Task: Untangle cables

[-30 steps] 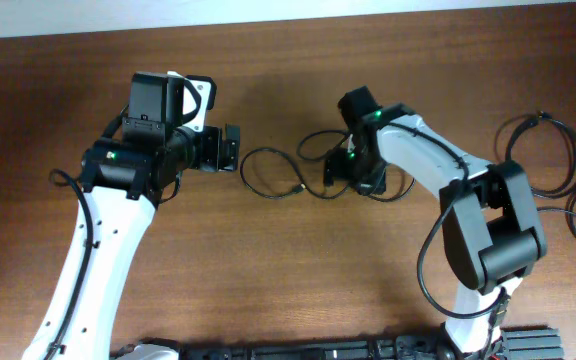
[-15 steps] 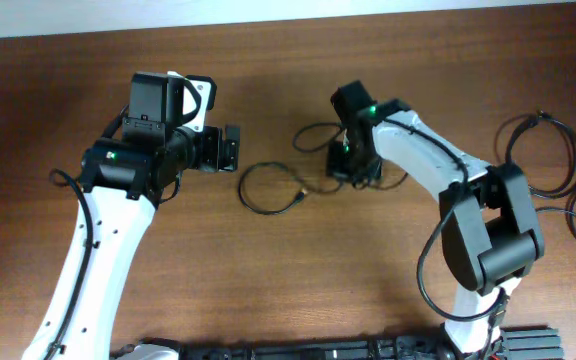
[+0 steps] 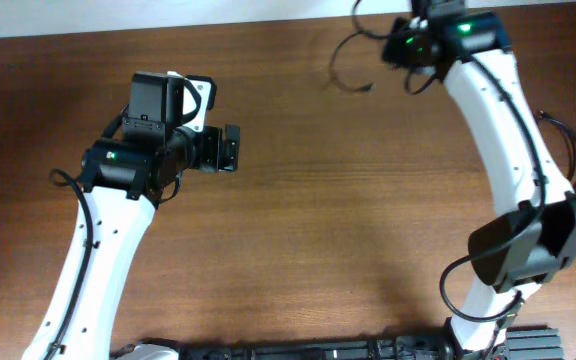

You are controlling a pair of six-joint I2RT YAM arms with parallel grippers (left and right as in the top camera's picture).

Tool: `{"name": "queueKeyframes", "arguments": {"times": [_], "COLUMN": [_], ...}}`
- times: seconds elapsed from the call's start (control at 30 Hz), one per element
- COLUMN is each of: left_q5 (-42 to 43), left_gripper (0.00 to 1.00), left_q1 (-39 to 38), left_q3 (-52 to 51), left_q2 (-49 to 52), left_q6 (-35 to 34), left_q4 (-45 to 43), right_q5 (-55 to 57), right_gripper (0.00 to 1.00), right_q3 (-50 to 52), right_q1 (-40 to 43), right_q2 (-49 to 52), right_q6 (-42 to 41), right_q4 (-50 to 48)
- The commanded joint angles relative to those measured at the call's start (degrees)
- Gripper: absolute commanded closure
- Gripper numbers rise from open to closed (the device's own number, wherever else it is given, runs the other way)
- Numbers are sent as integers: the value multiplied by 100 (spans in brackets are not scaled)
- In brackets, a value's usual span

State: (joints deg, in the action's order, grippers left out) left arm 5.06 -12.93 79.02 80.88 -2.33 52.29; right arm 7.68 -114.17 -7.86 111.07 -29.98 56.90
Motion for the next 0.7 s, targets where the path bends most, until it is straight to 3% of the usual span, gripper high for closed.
{"name": "queueKeyframes", "arguments": {"times": [0.0,0.27,0.33,0.5,0.67], "left_q5": [-39,-39,-39,-39,-39], "left_gripper": [1,1,1,1,1], "left_q1": [35,35,35,35,35], "left_q3": [52,52,52,52,52], "left_q2": [-87,-87,-87,-87,-87], "left_q6": [109,109,109,109,109], "left_q4": [-11,-11,-11,-11,-11], "right_q5": [651,647,520,-31,-1220], "right_gripper": [96,96,96,96,96], "right_q3": [-129,-127,-122,-122,-122], "right_q1": [538,1746,2009,2643,3390], "right_q2": [-120,-109,-98,92,651], "right_q6": [13,37,361,1071,1137], "right_q4": [-85,-710,-879,-1158,-1233]}}
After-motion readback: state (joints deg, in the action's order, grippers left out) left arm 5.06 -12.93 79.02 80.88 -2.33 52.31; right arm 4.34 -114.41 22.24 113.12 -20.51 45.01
